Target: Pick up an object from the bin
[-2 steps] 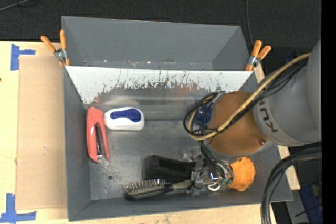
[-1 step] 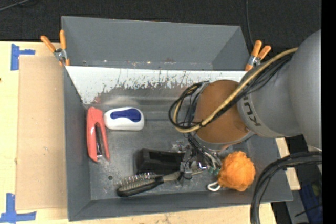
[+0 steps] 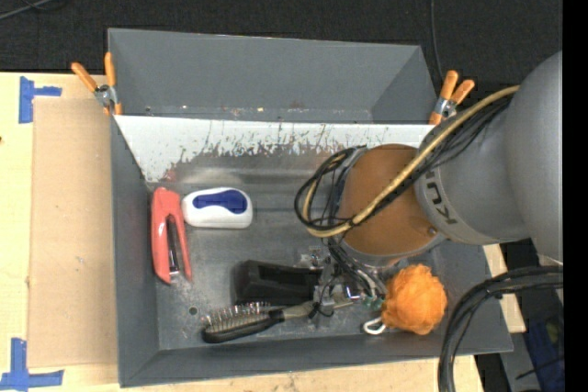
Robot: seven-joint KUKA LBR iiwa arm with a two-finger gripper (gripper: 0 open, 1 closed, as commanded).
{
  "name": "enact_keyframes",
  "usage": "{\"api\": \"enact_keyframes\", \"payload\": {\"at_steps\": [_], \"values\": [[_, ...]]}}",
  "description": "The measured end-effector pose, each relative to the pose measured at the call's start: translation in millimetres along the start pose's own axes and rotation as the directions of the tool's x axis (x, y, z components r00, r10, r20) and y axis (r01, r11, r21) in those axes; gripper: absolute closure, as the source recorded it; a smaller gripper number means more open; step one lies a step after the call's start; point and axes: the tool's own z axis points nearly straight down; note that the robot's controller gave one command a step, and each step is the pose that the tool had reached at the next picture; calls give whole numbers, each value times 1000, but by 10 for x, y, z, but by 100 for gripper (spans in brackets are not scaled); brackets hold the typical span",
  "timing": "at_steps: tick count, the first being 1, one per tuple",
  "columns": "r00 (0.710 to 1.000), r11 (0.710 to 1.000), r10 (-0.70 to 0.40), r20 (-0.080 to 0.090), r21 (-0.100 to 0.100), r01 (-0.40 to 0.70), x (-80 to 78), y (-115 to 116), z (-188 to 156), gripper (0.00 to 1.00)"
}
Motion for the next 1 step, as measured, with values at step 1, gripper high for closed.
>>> {"api": "enact_keyframes", "payload": {"at_steps": [1], "values": [[999,1000,-30,-14,2,30,-158,166,-953,100]]}}
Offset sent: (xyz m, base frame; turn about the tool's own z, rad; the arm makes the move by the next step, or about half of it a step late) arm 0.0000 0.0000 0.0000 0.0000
